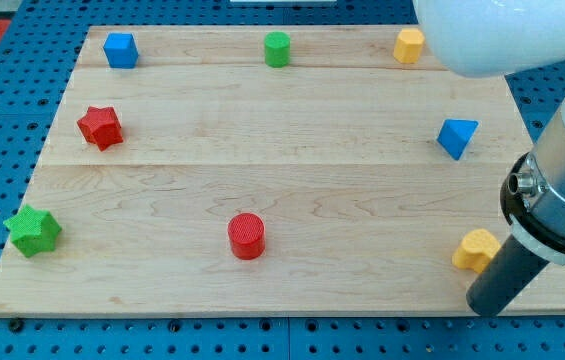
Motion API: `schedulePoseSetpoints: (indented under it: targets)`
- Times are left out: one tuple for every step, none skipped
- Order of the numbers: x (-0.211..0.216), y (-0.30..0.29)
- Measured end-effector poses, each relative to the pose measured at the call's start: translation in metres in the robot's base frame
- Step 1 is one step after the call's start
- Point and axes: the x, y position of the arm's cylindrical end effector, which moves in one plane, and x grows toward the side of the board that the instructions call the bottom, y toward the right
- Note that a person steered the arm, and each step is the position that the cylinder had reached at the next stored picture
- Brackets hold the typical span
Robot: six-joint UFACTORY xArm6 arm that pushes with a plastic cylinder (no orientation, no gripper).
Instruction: Move your arm towards the bottom right corner
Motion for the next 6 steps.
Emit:
schedulePoseSetpoints:
  targets:
    - [0.000, 0.000]
    - [-0.011, 0.000]
    - [-0.011, 0.000]
    - [-0.011, 0.000]
    - [-0.005, 0.025]
    - [0.001, 0.054]
